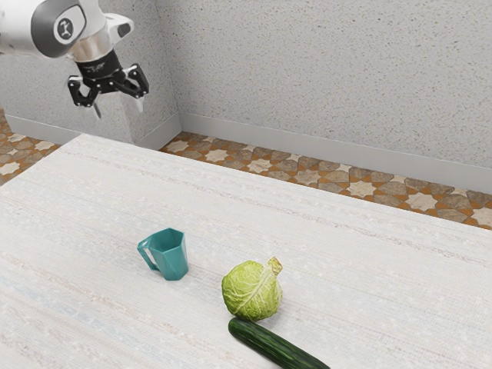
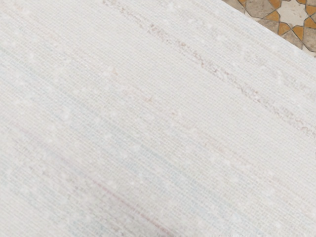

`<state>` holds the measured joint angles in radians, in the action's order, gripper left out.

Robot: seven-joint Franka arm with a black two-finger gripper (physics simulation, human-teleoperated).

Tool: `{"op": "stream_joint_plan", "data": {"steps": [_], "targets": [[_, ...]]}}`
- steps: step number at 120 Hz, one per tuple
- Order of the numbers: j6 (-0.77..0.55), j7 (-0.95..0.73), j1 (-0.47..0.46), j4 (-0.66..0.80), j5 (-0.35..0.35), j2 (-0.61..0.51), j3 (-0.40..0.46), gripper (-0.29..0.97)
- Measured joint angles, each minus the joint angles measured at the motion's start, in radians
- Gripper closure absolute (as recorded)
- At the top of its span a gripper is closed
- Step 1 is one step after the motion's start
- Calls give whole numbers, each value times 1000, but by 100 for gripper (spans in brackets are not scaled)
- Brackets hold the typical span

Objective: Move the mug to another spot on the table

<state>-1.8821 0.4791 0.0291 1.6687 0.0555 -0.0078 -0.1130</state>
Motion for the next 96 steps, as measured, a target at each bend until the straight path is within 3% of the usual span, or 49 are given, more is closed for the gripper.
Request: {"op": "stream_joint_plan", "data": {"steps": [43,96], "targets": [[30,-215,-69,-13,17,8,1,0],[36,-353,-152,-13,18,8,1,0]]}}
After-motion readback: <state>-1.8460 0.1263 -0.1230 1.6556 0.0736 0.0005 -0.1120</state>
